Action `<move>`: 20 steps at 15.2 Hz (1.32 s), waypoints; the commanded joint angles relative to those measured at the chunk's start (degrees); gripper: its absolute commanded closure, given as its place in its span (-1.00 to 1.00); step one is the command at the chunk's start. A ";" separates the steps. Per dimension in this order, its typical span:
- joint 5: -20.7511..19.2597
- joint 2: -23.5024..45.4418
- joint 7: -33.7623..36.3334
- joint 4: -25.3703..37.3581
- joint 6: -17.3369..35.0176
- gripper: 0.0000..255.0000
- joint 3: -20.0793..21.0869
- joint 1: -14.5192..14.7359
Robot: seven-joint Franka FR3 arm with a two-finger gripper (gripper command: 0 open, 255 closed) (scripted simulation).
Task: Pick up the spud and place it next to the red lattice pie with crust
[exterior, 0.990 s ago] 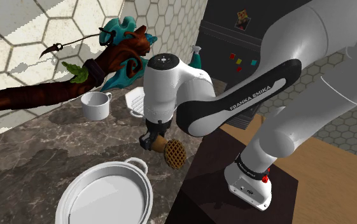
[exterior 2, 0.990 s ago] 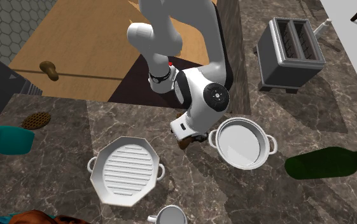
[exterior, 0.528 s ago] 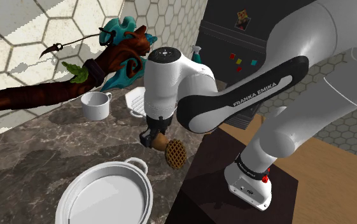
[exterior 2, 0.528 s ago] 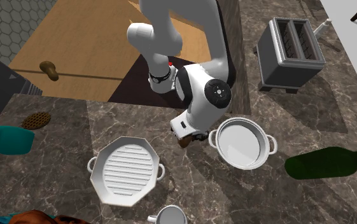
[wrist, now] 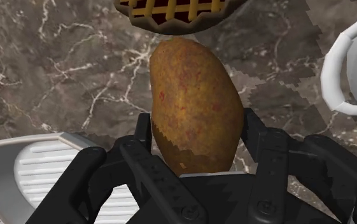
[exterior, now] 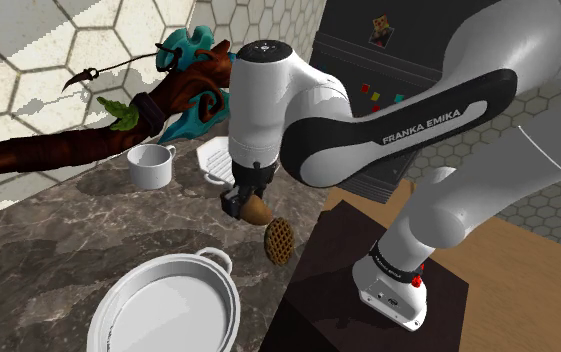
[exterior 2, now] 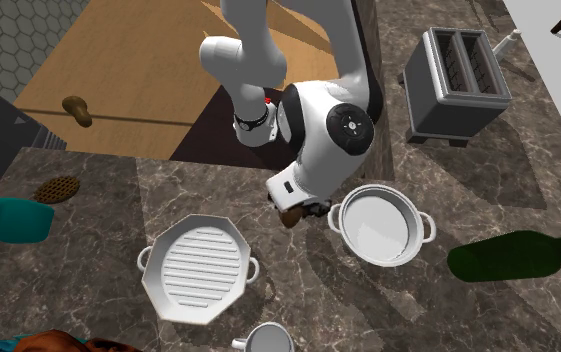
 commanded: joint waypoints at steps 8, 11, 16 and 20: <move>1.32 -3.57 -2.32 4.19 -7.32 1.00 -2.23 0.81; 1.50 -4.44 -2.91 5.84 -9.75 1.00 -2.89 0.94; 1.63 -6.31 -5.11 6.62 -12.19 1.00 -4.89 0.89; 0.99 -9.85 -11.35 2.50 -11.26 1.00 -10.06 -0.04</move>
